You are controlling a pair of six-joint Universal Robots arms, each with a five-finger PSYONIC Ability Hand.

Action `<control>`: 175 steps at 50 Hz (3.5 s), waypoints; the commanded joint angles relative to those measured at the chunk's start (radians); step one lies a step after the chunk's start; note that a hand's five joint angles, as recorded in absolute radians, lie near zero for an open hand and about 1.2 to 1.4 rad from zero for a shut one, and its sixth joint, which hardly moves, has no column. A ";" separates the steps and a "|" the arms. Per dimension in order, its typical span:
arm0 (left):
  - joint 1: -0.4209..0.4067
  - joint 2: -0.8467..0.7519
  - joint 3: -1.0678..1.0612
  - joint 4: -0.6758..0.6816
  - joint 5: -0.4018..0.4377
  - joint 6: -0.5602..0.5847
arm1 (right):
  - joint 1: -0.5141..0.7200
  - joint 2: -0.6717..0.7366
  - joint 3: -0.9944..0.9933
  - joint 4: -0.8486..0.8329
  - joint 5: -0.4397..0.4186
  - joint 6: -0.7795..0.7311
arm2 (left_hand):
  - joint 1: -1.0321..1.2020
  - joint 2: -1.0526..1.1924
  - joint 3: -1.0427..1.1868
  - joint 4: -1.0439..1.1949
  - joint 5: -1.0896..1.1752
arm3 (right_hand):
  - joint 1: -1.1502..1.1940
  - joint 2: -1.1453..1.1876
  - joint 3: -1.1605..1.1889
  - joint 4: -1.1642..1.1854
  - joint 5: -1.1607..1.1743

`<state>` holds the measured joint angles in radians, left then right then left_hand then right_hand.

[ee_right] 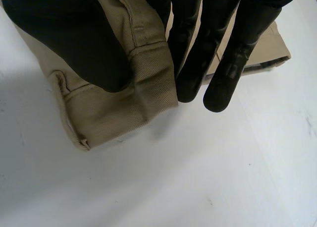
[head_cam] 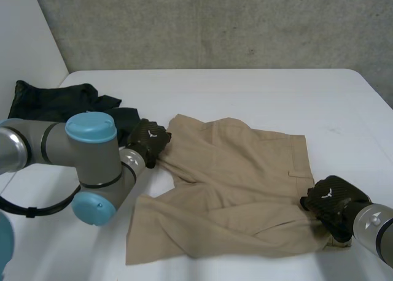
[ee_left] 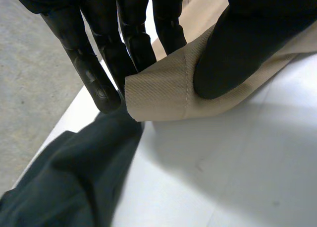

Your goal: Fold the laundry.

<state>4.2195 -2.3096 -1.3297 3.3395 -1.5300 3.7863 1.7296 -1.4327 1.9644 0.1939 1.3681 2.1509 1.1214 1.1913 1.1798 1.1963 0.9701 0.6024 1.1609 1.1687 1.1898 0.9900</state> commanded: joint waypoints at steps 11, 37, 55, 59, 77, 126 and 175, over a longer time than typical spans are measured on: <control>-0.088 0.059 -0.057 -0.114 -0.248 0.018 | 0.004 0.000 -0.002 -0.002 -0.003 0.026 | 0.275 0.205 0.216 0.200 0.252 | 0.794 0.235 0.228 0.206 0.232; -0.139 0.212 -0.112 -0.112 -0.305 -0.005 | 0.008 0.003 0.004 -0.042 -0.004 0.044 | -0.917 -0.987 -0.975 -0.992 -0.940 | 0.794 0.235 0.228 0.206 0.232; -0.144 0.536 -0.396 -0.456 -0.032 -0.221 | 0.007 0.003 -0.002 -0.044 -0.004 0.056 | -0.688 -0.758 -0.746 -0.763 -0.711 | 0.794 0.235 0.228 0.206 0.232; -0.136 0.526 -0.402 -0.439 -0.032 -0.238 | 0.007 0.003 -0.002 -0.045 -0.006 0.056 | -0.609 -0.679 -0.667 -0.684 -0.632 | 0.794 0.235 0.228 0.206 0.232; -0.121 0.245 -0.094 -0.065 -0.141 -0.200 | 0.087 0.126 -0.249 -0.229 0.048 0.167 | 0.275 0.205 0.216 0.200 0.252 | 0.794 0.235 0.228 0.206 0.232; -0.061 -0.168 0.159 0.391 -0.130 0.095 | 0.117 0.462 -0.882 0.132 0.051 0.701 | -0.897 -0.967 -0.956 -0.972 -0.921 | -0.428 -0.986 -0.994 -1.015 -0.990; -0.069 0.226 -0.175 0.192 -0.182 -0.155 | -0.018 0.413 -0.341 -0.407 -0.007 0.428 | -0.947 -1.017 -1.005 -1.022 -0.970 | 0.794 0.235 0.228 0.206 0.232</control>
<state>4.1493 -2.0906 -1.5018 3.5317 -1.7103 3.6299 1.7568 -1.0066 1.6198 -0.2347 1.3661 2.5817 0.1870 0.2001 0.2071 0.1995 0.0426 0.8850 1.1574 1.1405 1.1866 0.9116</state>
